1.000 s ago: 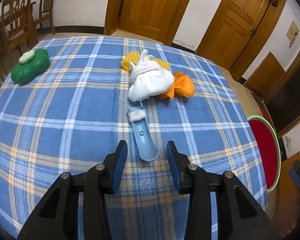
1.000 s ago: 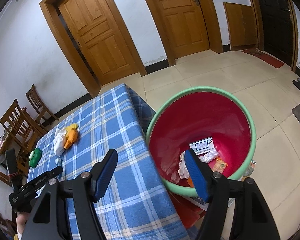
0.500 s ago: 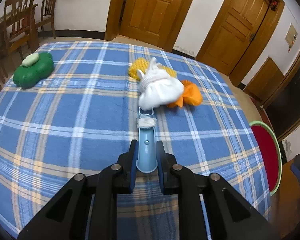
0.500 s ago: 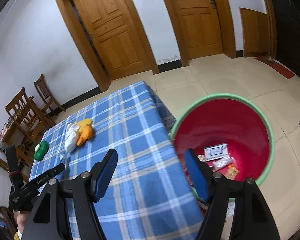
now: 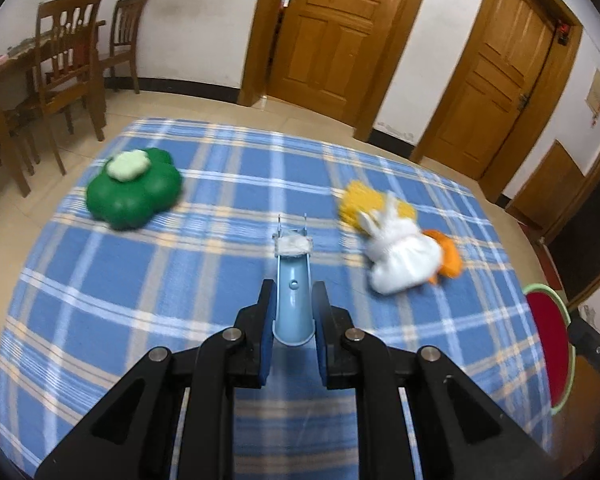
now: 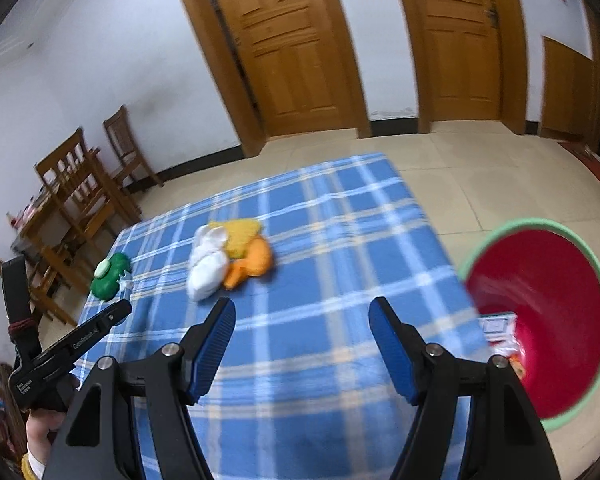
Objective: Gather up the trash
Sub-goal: 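Grasp the white cloth bunny with the right tool while the left tool holds the blue piece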
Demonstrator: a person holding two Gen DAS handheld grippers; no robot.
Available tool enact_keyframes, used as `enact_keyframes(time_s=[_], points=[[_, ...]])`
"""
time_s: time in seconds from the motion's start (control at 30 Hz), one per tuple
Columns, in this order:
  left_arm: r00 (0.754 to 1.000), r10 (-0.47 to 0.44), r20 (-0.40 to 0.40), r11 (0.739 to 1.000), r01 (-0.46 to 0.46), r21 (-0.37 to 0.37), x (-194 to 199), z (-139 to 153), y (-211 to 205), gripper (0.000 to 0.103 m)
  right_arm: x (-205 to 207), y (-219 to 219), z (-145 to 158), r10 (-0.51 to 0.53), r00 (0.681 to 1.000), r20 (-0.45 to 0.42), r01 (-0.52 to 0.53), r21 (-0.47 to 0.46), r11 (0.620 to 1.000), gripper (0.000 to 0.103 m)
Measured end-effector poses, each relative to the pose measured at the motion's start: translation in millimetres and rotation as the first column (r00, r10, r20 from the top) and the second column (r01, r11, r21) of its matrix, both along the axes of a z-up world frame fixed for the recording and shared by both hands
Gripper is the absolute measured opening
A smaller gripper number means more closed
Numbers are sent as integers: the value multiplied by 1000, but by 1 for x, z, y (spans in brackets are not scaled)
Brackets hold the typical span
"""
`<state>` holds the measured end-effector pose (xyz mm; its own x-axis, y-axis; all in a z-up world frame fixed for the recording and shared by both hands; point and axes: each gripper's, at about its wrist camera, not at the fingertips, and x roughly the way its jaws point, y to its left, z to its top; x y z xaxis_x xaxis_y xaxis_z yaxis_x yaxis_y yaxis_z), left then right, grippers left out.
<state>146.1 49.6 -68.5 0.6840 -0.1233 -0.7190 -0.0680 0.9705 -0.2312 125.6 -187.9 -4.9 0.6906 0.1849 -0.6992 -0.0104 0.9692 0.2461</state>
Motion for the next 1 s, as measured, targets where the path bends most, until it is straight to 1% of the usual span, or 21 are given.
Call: enact_keyframes(time_s=[0.2,0.3,0.43,0.6,0.77,0.87,0.93,0.97,1.0], points=[[996,85,-1,996,-85,6,2,-10,32,17,26,40,-6,64,998,-3,-64,-16,998,72],[993,119,-5,993,-119,-18,1,-15,44,17,40,58,-12,92,996,-9,-93,-27,995,72],[987,160,1,986,-159,-43,-1,-21,56,17,59,79,-21,129,992,-17,-130,-73,989,72],[983,181,14,982,-180,-63,-3,-23,64,17,77,94,-29,168,986,-19,-169,-119,978,72],[983,180,22,982,-179,-58,-4,-25,64,17,92,104,-36,174,984,-36,-178,-160,971,72],[983,180,23,982,-178,-70,-3,-26,65,17,98,106,-41,176,983,-50,-182,-166,969,66],[984,176,23,982,-174,-70,-3,-26,65,17,101,107,-45,177,982,-64,-186,-164,969,54],[985,173,23,983,-171,-69,-4,-26,64,17,102,107,-47,180,981,-73,-190,-161,969,52],[986,168,22,984,-166,-69,-3,-27,64,17,102,108,-49,183,980,-79,-193,-157,969,48]])
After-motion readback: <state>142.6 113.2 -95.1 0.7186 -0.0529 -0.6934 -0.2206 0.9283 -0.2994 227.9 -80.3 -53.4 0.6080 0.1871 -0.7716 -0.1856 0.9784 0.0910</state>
